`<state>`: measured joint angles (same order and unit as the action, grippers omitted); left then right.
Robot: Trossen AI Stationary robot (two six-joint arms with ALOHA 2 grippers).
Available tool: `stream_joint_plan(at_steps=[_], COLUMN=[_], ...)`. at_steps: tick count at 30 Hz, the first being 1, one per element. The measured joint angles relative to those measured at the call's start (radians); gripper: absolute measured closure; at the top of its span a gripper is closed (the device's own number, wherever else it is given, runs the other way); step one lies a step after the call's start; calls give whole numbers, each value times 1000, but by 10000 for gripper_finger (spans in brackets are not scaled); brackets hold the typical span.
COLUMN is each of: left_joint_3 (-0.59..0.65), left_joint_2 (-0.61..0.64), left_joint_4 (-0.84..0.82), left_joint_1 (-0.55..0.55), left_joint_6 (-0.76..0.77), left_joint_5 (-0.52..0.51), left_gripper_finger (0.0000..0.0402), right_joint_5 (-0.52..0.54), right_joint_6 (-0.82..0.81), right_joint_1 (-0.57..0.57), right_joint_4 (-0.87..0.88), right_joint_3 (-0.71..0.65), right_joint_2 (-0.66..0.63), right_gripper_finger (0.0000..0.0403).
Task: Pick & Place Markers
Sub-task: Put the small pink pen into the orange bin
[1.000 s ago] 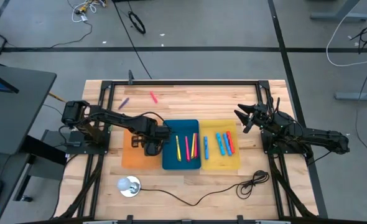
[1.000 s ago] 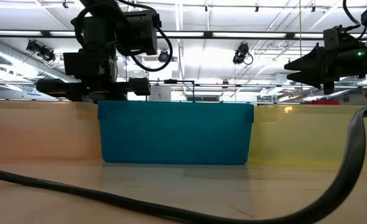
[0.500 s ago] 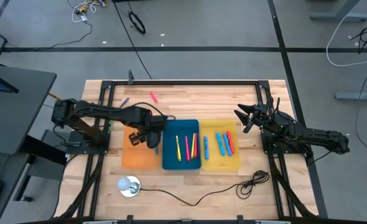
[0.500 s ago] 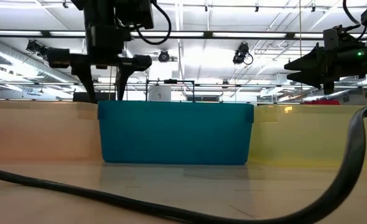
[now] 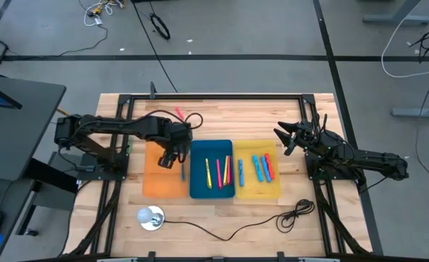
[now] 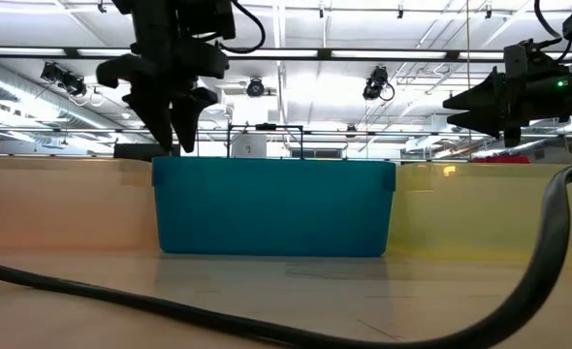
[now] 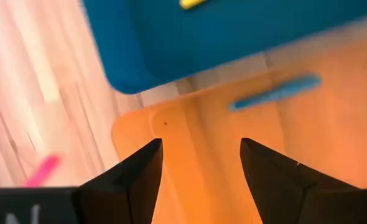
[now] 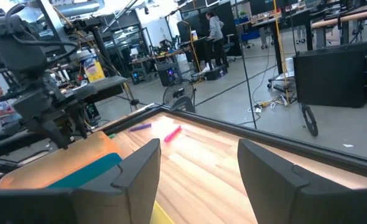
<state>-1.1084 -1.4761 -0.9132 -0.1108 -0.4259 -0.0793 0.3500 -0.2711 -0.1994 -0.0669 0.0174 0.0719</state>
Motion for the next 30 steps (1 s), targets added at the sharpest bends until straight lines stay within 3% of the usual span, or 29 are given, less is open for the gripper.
stream_joint_plan(at_steps=[22,30], left_joint_3=[0,0], left_joint_2=[0,0], left_joint_4=[76,111], left_joint_1=[-42,-156], left_joint_6=[993,1183], left_joint_5=[-23,-59], left_gripper_finger=[179,179], right_joint_5=[0,0], right_joint_6=[0,0], right_joint_1=[0,0], right_joint_4=[0,0], right_joint_3=[0,0], right_joint_2=[0,0], right_gripper_finger=[188,188])
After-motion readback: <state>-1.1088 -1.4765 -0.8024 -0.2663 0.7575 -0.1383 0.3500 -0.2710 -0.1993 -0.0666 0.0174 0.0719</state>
